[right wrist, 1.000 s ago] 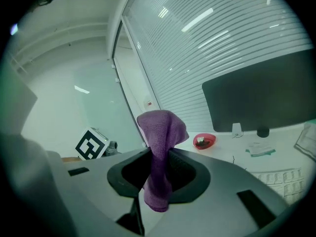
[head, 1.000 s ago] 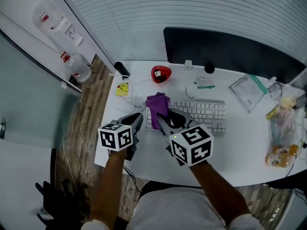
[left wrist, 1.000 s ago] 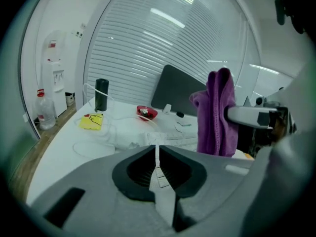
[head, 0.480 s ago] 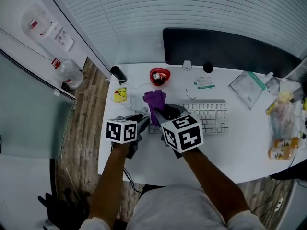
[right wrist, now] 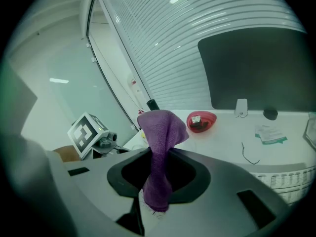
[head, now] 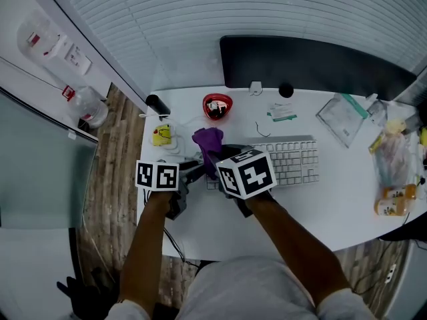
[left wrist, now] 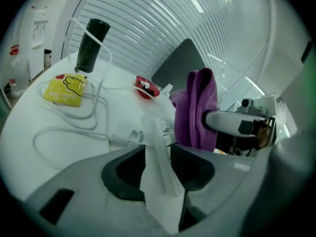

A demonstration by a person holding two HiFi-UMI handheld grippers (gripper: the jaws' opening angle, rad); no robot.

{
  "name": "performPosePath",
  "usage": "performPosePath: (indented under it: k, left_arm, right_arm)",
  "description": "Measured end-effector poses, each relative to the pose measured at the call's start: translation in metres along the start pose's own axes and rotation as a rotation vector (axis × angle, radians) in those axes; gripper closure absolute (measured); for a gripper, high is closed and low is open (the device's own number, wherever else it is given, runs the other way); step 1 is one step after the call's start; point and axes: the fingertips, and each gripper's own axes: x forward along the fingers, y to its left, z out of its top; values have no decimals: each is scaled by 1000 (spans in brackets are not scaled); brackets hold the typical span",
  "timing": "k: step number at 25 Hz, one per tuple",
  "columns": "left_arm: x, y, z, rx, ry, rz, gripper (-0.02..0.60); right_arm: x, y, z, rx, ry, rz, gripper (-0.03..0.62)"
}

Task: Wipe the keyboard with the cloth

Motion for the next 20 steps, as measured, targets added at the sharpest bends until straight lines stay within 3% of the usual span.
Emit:
performPosePath:
  k: [7,20]
  left_arm:
    - [4,-5,-3,-64,4,-115,468]
    - [4,-6,-3,-7,0,-88,489]
  right_arm:
    - [15,-4,-16,53,75,11,510]
    - [-13,-60,-32,50,146,-67,510]
